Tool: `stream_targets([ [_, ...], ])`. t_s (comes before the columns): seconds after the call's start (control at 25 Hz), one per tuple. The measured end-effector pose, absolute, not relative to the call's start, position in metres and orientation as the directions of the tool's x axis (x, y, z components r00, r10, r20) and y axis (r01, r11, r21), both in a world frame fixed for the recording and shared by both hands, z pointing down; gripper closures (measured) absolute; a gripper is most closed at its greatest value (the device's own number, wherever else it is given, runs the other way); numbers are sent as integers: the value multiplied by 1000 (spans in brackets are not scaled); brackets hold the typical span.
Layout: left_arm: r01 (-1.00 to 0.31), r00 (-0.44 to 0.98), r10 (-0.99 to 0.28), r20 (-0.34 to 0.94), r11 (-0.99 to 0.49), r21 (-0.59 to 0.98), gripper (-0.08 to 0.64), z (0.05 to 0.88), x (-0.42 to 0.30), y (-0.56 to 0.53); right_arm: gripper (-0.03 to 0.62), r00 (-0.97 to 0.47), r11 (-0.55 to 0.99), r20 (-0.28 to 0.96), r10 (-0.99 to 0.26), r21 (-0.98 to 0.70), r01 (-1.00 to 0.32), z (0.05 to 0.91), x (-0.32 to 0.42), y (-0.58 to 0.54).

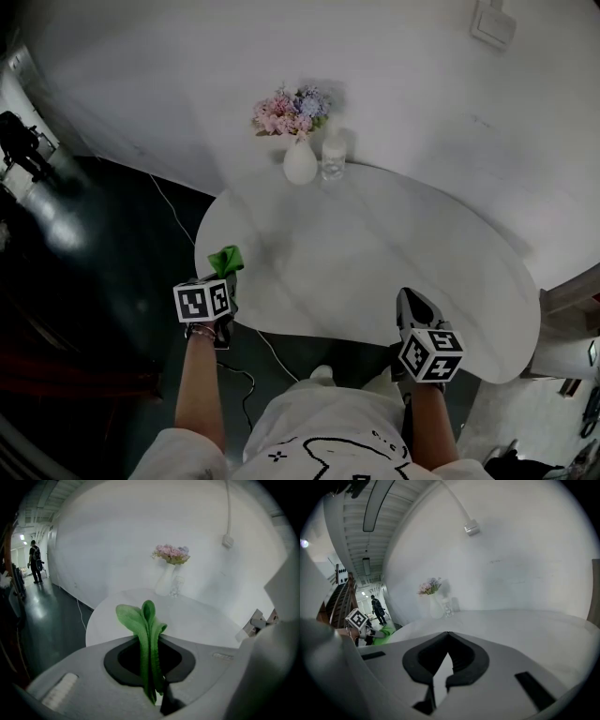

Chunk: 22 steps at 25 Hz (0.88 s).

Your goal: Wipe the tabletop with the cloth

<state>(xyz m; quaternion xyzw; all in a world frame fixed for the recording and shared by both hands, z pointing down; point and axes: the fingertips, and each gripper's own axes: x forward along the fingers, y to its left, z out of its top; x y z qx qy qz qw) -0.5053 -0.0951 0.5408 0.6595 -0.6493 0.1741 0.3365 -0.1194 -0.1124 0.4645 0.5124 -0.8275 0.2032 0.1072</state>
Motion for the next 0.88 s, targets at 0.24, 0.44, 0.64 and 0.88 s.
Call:
stream_targets([
  [0.24, -988, 16, -664, 748, 104, 114, 510, 572, -529, -93, 597, -439, 389, 419, -795, -204, -898, 472, -118, -107],
  [0.44, -989, -100, -561, 822, 147, -21, 511, 597, -550, -90, 597, -433, 385, 447, -782, -199, -901, 480, -119, -105],
  [0.64, -988, -78, -528, 845, 152, 4, 511, 614, -546, -90, 597, -436, 392, 472, -766, -193, -899, 487, -124, -106],
  [0.88, -977, -49, -544, 837, 199, 72, 511, 618, -546, -92, 597, -462, 425, 479, -746, -190, -885, 491, -139, -109],
])
